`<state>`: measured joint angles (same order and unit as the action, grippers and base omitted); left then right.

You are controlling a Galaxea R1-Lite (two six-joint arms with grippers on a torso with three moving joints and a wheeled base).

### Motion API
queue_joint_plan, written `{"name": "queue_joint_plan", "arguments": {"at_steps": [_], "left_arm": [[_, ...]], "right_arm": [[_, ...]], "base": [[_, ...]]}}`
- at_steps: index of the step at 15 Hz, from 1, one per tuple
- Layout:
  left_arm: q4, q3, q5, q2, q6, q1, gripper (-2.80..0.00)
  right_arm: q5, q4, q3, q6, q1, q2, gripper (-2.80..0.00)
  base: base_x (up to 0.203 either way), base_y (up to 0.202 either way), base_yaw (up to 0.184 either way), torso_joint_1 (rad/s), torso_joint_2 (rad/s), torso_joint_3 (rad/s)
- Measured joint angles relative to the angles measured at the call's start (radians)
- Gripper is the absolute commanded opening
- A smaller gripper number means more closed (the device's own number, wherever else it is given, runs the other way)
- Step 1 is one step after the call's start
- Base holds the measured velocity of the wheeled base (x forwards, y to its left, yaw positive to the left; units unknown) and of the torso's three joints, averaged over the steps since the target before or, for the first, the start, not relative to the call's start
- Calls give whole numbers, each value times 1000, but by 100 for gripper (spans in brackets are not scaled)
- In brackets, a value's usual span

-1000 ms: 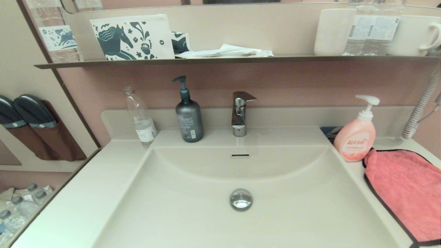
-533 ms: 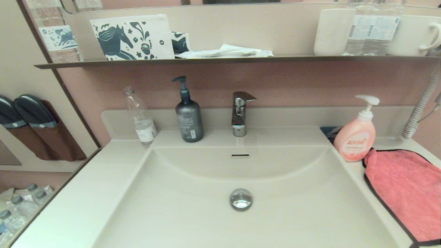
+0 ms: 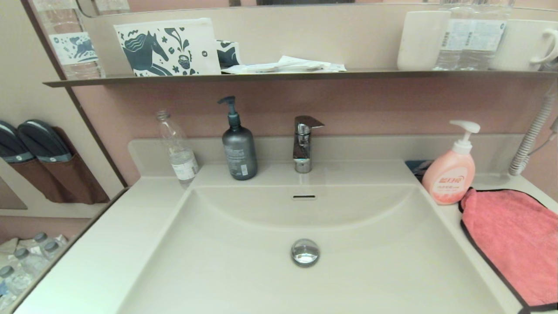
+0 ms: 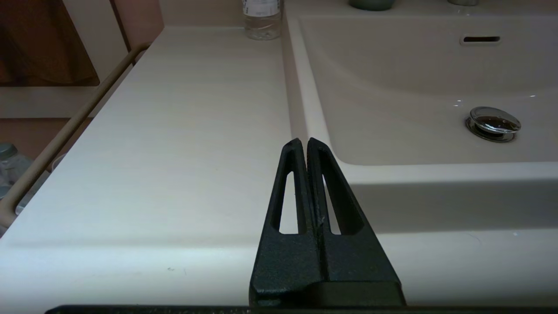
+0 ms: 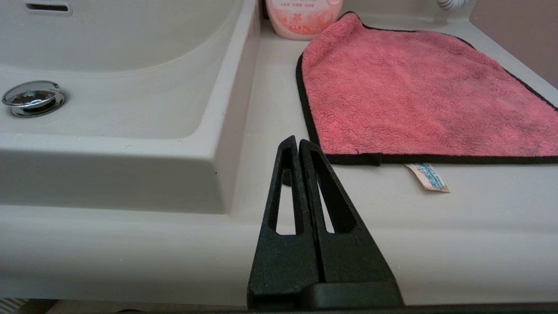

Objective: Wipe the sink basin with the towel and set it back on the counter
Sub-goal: Pick up the cloth

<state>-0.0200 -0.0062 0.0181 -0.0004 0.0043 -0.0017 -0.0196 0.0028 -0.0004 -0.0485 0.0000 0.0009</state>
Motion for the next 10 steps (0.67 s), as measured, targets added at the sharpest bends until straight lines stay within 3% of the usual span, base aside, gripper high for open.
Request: {"name": "queue_joint_plan", "arguments": {"at_steps": [10], "left_arm": [[0,2,-3,0,-1,0,-280]], "right_arm": [[9,7,-2,2,0,0,-280]], "base": [[0,0,0,0,0,0]]}}
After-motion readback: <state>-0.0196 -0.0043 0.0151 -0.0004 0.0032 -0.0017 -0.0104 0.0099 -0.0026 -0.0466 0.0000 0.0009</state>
